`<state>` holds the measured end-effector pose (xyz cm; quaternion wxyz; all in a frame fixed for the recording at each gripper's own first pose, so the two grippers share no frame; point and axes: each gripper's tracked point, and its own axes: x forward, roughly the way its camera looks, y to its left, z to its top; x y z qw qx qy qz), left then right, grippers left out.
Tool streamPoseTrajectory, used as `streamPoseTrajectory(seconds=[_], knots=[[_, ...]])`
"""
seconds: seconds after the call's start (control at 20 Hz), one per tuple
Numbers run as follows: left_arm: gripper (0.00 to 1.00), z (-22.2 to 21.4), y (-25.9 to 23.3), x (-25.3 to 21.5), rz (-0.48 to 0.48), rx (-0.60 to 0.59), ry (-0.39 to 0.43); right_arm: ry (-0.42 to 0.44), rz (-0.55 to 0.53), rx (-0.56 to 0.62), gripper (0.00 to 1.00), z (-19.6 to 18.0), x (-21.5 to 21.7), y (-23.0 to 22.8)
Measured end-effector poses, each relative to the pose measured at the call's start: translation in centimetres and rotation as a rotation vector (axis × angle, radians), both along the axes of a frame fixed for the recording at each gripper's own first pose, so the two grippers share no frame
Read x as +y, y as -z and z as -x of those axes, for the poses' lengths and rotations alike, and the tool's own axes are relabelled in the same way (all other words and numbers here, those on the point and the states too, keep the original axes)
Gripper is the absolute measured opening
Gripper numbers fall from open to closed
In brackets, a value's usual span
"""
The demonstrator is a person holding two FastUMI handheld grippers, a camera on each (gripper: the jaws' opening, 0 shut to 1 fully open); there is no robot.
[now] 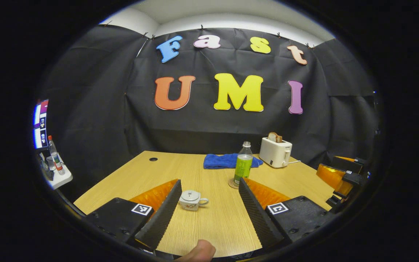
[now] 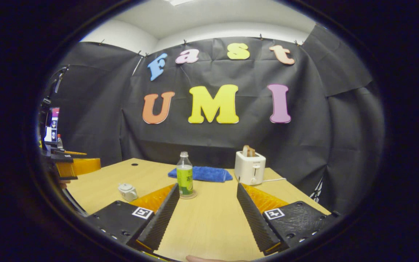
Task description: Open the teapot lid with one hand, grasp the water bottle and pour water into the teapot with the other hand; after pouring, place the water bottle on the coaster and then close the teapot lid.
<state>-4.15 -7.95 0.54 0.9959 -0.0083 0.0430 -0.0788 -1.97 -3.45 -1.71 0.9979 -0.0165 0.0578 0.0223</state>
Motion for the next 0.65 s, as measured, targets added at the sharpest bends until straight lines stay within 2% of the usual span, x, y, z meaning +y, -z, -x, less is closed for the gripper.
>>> streamPoseTrajectory(seconds=[0.15, 0.35, 0.5, 0.65], knots=[[0.99, -0.3, 0.2, 0.3, 0.007, -0.008, -0.004, 0.024, -0.002, 0.010, 0.97, -0.5, -1.4, 0.0], [0.99, -0.9, 0.4, 1.1, 0.037, -0.004, -0.030, 0.091, 0.015, -0.033, 0.95, -0.4, -3.2, -1.1], [0.99, -1.2, 0.4, 0.8, 0.050, -0.017, -0.023, 0.097, 0.023, -0.035, 0.95, -0.3, -3.1, -1.0], [0.99, -1.3, 0.7, 0.3, 0.024, -0.023, -0.002, 0.105, 0.044, -0.037, 0.96, -0.4, -3.2, -0.8]])
